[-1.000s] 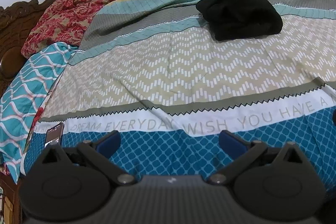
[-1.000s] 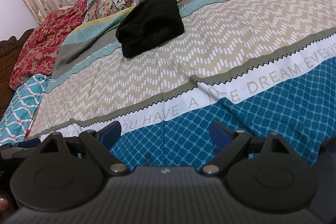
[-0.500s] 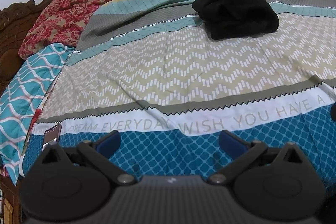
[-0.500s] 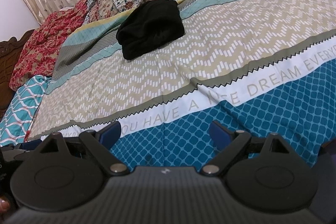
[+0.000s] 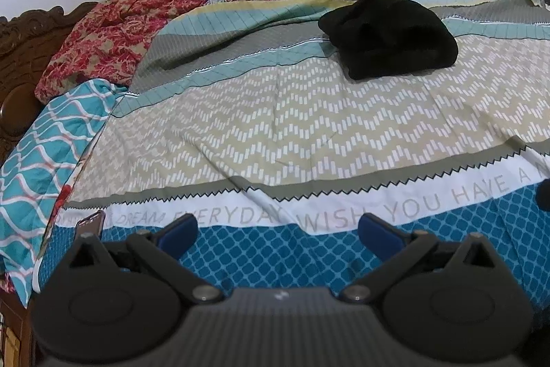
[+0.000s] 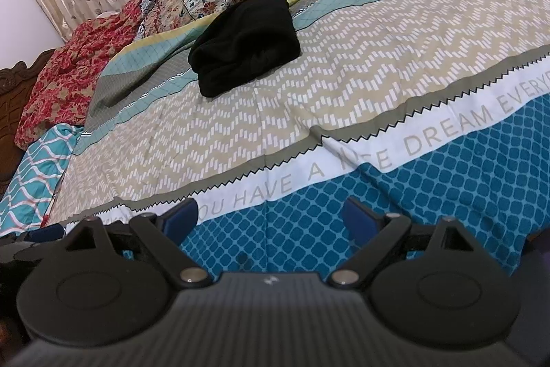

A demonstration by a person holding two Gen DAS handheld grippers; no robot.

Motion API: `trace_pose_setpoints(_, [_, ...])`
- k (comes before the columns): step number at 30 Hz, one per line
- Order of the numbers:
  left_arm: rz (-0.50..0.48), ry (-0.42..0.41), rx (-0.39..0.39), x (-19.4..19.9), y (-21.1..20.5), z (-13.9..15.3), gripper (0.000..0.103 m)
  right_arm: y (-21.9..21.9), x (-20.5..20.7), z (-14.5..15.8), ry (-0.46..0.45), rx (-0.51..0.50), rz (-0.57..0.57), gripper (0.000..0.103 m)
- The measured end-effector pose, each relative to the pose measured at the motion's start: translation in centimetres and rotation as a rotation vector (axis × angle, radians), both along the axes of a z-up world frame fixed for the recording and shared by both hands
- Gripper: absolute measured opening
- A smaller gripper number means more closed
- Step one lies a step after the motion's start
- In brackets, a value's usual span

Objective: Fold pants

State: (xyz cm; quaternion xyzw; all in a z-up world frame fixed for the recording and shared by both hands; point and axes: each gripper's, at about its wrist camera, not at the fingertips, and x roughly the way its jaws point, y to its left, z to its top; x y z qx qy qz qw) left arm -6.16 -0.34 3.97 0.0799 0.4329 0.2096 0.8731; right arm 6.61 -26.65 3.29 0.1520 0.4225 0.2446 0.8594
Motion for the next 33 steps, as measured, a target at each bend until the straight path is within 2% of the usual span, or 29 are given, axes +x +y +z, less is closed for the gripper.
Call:
trace_pose_setpoints(9, [0.005, 0.009, 0.003, -0.1, 0.0, -0.1, 0.103, 0.0, 0.0, 0.0, 0.0, 0.001, 0.001, 0.093])
trace_pose_setpoints(17, [0.031, 0.091, -0.056, 0.1, 0.2, -1.0, 0.103, 0.0, 0.0, -0.1, 0.003, 0.002, -0.005, 0.093])
trace_pose_setpoints(33, [0.026, 0.127, -0.051, 0.1, -0.4, -1.4, 0.103, 0.0, -0.2, -0.2, 0.007, 0.004, -0.011, 0.093])
